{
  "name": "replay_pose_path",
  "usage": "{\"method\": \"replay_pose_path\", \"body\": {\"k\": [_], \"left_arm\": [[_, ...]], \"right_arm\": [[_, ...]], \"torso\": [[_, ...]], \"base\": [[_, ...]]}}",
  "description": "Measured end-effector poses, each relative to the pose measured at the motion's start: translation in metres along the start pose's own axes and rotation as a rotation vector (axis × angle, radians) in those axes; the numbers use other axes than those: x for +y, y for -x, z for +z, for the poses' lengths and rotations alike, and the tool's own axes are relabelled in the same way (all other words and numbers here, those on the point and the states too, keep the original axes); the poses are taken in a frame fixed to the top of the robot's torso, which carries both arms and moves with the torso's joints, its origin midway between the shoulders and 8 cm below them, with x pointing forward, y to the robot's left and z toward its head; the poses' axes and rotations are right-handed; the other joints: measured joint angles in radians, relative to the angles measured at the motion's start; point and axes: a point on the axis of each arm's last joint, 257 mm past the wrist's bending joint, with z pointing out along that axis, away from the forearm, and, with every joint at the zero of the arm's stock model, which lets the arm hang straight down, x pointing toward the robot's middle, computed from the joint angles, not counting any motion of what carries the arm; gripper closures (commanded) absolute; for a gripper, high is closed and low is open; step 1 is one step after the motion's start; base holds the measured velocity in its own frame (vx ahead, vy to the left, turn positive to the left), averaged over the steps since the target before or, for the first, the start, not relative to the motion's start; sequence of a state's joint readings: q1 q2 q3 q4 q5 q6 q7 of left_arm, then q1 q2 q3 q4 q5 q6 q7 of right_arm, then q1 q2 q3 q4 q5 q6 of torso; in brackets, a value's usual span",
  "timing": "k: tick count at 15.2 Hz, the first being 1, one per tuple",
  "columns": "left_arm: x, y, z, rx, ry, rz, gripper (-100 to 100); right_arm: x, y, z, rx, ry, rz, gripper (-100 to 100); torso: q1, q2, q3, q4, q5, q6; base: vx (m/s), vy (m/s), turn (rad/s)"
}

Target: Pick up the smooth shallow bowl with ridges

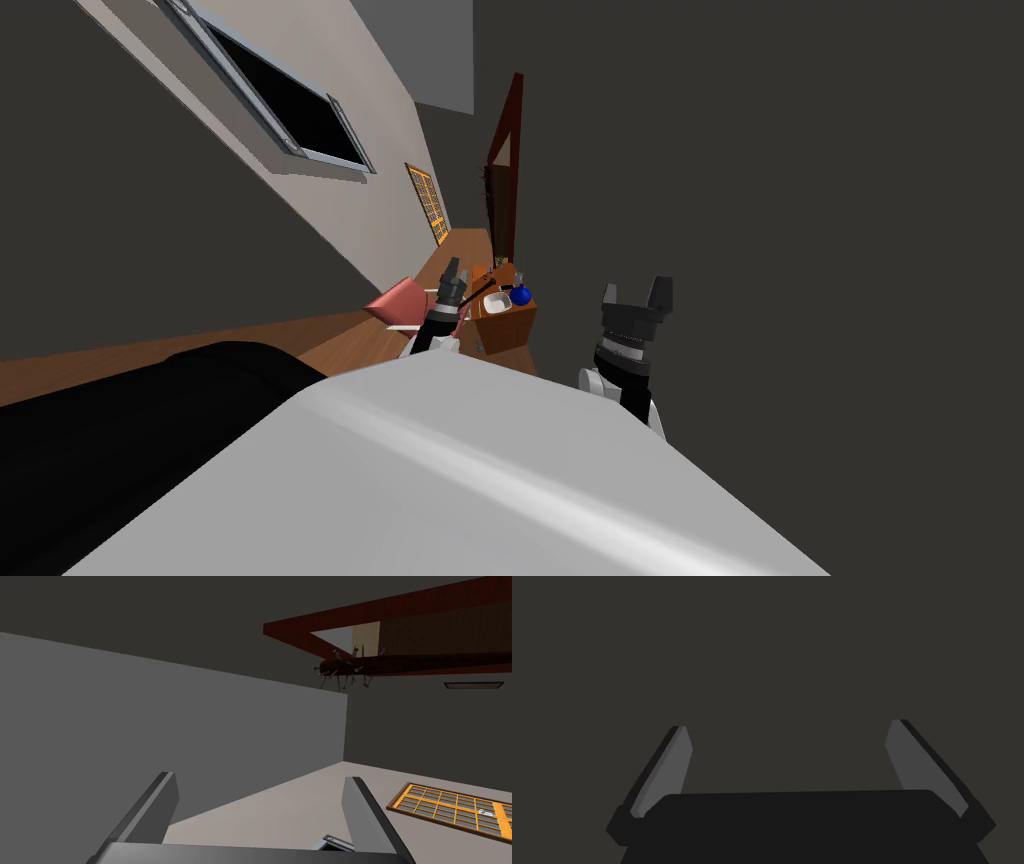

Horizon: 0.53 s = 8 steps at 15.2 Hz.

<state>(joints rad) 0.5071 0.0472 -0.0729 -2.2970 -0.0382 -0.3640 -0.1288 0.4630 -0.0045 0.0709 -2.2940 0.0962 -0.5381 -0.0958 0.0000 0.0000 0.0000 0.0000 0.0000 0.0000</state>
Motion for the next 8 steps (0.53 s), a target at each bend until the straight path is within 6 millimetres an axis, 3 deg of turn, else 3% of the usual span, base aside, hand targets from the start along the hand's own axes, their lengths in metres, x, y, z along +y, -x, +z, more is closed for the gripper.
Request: {"method": "replay_pose_path", "body": {"k": [3,8], "left_arm": [[0.013,-0.009,0.001,0.045,0.022,0.010,-100],[0.055,-0.027,0.004,0.126,0.092,0.024,-100]], "right_arm": [[0.000,0.000,0.000,0.000,0.000,0.000,0],[0.000,0.000,0.000,0.000,0.000,0.000,0]], "torso": [[0.001,0.000,0.000,0.000,0.000,0.000],[-0.001,-0.001,0.000,0.000,0.000,0.000]], "base": [[-0.011,0.012,0.065],[-0.001,-0.011,0.092]]}}
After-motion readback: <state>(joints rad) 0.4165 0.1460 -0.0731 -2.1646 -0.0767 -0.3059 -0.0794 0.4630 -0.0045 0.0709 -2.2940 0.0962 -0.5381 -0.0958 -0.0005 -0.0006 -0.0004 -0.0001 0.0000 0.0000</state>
